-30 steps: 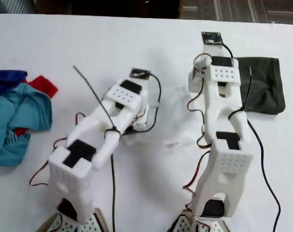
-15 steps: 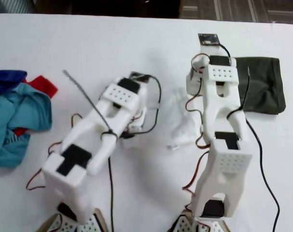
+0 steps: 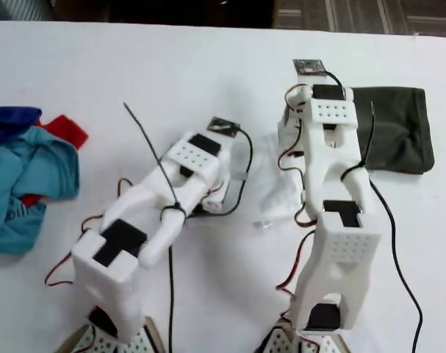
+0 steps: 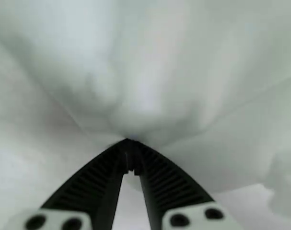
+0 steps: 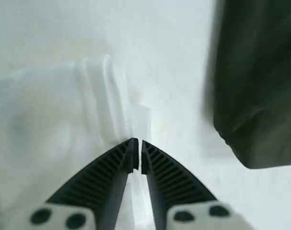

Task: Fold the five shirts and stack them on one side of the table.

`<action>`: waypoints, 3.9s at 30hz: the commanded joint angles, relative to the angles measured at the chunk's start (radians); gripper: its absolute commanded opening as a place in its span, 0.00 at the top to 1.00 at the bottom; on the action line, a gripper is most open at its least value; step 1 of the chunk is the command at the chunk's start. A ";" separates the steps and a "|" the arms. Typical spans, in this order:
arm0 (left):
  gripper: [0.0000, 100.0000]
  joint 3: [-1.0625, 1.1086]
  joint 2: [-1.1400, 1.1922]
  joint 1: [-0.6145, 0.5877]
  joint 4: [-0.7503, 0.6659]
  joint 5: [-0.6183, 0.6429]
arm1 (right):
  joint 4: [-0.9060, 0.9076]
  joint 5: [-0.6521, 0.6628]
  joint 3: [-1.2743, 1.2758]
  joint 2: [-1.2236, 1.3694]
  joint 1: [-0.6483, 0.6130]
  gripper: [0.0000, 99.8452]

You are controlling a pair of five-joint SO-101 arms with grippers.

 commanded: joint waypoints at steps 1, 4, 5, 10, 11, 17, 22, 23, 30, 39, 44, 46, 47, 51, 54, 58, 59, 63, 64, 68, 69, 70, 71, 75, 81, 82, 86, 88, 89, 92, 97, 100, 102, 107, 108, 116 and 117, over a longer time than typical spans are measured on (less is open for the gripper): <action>0.97 0.002 0.012 -0.002 -0.021 -0.009 | 0.012 0.002 -0.040 -0.004 -0.021 0.98; 0.97 -0.005 -0.017 -0.023 -0.012 -0.009 | 0.013 0.003 -0.048 0.004 -0.050 0.98; 0.97 -0.010 -0.040 -0.031 0.003 -0.011 | 0.010 0.003 -0.049 0.001 -0.059 0.98; 0.97 -0.019 -0.144 -0.054 0.028 -0.068 | -0.048 -0.006 -0.043 0.016 -0.119 0.98; 0.97 -0.019 -0.146 -0.057 0.028 -0.071 | -0.048 -0.006 -0.043 0.027 -0.134 0.98; 0.97 0.012 -0.144 -0.058 0.017 -0.071 | -0.044 -0.006 -0.051 0.053 -0.139 0.98; 0.97 0.094 -0.143 -0.058 -0.098 -0.072 | -0.010 -0.008 -0.146 0.028 -0.076 0.98; 0.97 0.111 -0.143 -0.057 -0.118 -0.072 | 0.008 -0.008 -0.183 0.019 -0.071 0.98; 0.97 0.150 -0.144 -0.057 -0.144 -0.071 | 0.124 0.002 -0.315 0.050 -0.117 0.98; 0.97 0.151 -0.143 -0.055 -0.143 -0.066 | 0.059 0.002 -0.324 0.232 -0.096 0.98; 0.97 0.157 -0.143 -0.055 -0.141 -0.066 | 0.024 0.026 -0.325 0.268 -0.010 0.98; 0.97 0.170 -0.143 -0.049 -0.149 -0.068 | 0.030 0.071 -0.325 0.263 -0.007 0.98; 0.97 0.179 -0.143 -0.041 -0.149 -0.069 | 0.031 0.086 -0.325 0.260 -0.005 0.98; 0.97 0.193 -0.144 -0.018 -0.147 -0.069 | 0.067 0.120 -0.379 0.217 -0.012 0.98; 0.97 0.171 -0.153 -0.026 -0.143 -0.069 | 0.116 0.121 -0.448 0.163 -0.012 0.98; 0.97 0.081 -0.155 -0.023 -0.054 -0.071 | 0.228 0.121 -0.503 0.085 0.004 0.98; 0.97 0.050 -0.155 -0.023 -0.023 -0.071 | 0.254 0.121 -0.505 0.064 0.007 0.98; 0.97 -0.104 -0.149 -0.081 0.054 -0.066 | 0.323 0.123 -0.499 -0.031 0.027 0.98; 0.97 -0.143 -0.144 -0.112 0.054 -0.064 | 0.328 0.124 -0.494 -0.054 0.030 0.98; 0.97 -0.232 -0.110 -0.207 -0.021 -0.063 | 0.329 0.170 -0.358 -0.166 0.042 0.98; 0.97 -0.246 -0.089 -0.218 -0.046 -0.063 | 0.329 0.172 -0.301 -0.200 0.042 0.98; 0.97 -0.259 -0.060 -0.224 -0.069 -0.063 | 0.326 0.175 -0.233 -0.236 0.042 0.98; 0.97 -0.271 -0.025 -0.226 -0.087 -0.063 | 0.317 0.186 -0.164 -0.268 0.035 0.98; 0.97 -0.375 0.138 -0.221 -0.110 -0.063 | 0.156 0.256 0.176 -0.420 0.008 0.98; 0.97 -0.593 0.333 -0.227 -0.044 -0.009 | -0.153 0.310 0.684 -0.633 -0.030 0.98; 0.97 -0.622 0.359 -0.226 -0.026 -0.008 | -0.191 0.322 0.743 -0.648 -0.035 0.98; 0.97 -0.728 0.448 -0.224 0.037 -0.006 | -0.325 0.362 0.911 -0.650 -0.022 0.98; 0.97 -0.773 0.477 -0.226 0.066 -0.006 | -0.371 0.377 0.965 -0.631 0.012 0.98; 0.97 -0.792 0.489 -0.227 0.083 -0.006 | -0.384 0.385 0.984 -0.618 0.028 0.98; 0.97 -0.855 0.511 -0.227 0.137 -0.006 | -0.394 0.423 1.003 -0.568 0.090 0.98; 0.97 -0.964 0.511 -0.221 0.241 -0.005 | -0.392 0.479 1.002 -0.562 0.147 0.98; 0.97 -1.056 0.511 -0.219 0.316 -0.002 | -0.375 0.476 1.000 -0.619 0.145 0.98; 0.97 -1.133 0.511 -0.222 0.379 -0.002 | -0.363 0.474 1.000 -0.682 0.143 0.98; 0.97 -1.334 0.508 -0.235 0.497 -0.006 | -0.357 0.338 0.973 -0.849 0.145 0.95; 0.97 -1.356 0.508 -0.244 0.497 -0.006 | -0.340 0.296 0.950 -0.868 0.143 0.91; 0.97 -1.325 0.439 -0.282 0.500 -0.006 | -0.214 0.124 0.644 -0.746 -0.027 0.75; 0.97 -1.294 0.400 -0.285 0.500 -0.006 | -0.200 0.118 0.605 -0.707 -0.045 0.75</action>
